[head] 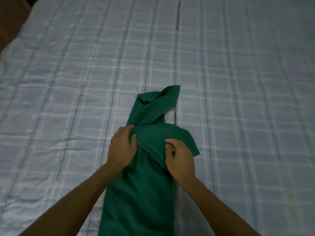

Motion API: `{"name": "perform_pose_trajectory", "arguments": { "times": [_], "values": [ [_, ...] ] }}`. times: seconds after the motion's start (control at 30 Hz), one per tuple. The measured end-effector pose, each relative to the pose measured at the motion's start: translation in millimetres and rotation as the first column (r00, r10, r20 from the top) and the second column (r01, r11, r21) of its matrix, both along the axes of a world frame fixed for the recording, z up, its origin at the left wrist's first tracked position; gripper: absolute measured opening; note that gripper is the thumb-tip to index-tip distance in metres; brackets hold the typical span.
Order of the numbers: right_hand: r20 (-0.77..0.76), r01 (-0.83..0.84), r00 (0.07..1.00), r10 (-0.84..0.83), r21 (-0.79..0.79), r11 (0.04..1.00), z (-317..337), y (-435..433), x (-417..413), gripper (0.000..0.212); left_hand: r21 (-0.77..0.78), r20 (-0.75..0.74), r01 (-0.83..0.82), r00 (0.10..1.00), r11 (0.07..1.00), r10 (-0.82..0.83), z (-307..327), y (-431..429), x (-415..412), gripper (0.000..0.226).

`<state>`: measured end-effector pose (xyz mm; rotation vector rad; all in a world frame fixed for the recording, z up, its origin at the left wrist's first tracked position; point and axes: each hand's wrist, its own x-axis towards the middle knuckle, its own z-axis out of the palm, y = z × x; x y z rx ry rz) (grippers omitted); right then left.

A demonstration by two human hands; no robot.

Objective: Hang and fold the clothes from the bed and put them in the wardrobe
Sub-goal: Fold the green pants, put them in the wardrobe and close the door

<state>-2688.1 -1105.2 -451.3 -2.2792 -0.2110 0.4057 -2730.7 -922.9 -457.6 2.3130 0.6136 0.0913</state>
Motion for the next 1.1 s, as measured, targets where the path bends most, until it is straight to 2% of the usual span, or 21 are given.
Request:
{"name": "perform_pose_trajectory", "arguments": {
  "times": [0.13,0.23,0.3,0.37,0.43,0.5,0.57,0.67,0.83,0.93,1.0,1.03,1.1],
  "values": [
    [0.046,-0.022,0.999,0.024,-0.036,0.999,-20,27,74,0.022,0.013,-0.029,0.023,0.999,1.000,-0.023,-14,24,78,0.050],
    [0.027,-0.011,1.000,0.014,-0.082,0.997,-46,43,113,0.015,0.095,-0.084,0.121,0.990,0.988,-0.113,-35,36,117,0.067],
    [-0.002,0.025,1.000,-0.025,-0.061,0.998,-60,52,128,0.018,0.166,-0.095,0.191,0.980,0.968,-0.177,-52,45,135,0.061],
    [-0.045,0.084,0.996,-0.082,0.039,0.996,-67,62,135,0.023,0.185,-0.034,0.177,0.984,0.967,-0.173,-66,53,152,0.039],
    [-0.096,0.146,0.986,-0.133,0.138,0.980,-69,71,142,0.042,0.119,0.091,0.075,0.992,0.990,-0.086,-67,60,171,0.014],
    [-0.122,0.163,0.983,-0.139,0.212,0.964,-69,82,151,0.072,0.014,0.191,-0.029,0.981,0.999,0.025,-57,69,191,0.013],
    [-0.154,0.151,0.982,-0.112,0.272,0.950,-69,95,161,0.080,-0.074,0.205,-0.079,0.974,0.994,0.093,-46,83,212,0.016],
    [-0.212,0.106,0.976,-0.053,0.249,0.963,-64,111,179,0.074,0.012,0.141,-0.059,0.988,0.998,0.057,-42,107,232,0.015],
    [-0.053,0.218,0.976,-0.213,0.089,0.972,-70,98,204,0.040,0.103,0.097,-0.110,0.990,0.989,0.100,-61,131,230,0.017],
    [0.009,0.168,0.986,-0.168,0.025,0.986,-74,95,208,0.038,0.112,0.071,-0.139,0.989,0.984,0.132,-70,125,231,0.018],
    [0.039,0.187,0.981,-0.188,0.030,0.982,-76,97,204,0.043,0.167,0.088,-0.179,0.982,0.969,0.167,-70,122,226,0.029],
    [0.042,0.206,0.977,-0.208,0.048,0.977,-75,97,201,0.045,0.230,0.134,-0.148,0.984,0.962,0.120,-68,119,221,0.033],
    [0.058,0.221,0.973,-0.225,0.059,0.973,-74,92,191,0.045,0.340,0.226,0.055,0.964,0.939,-0.138,-62,101,202,0.029]
  ]
}}
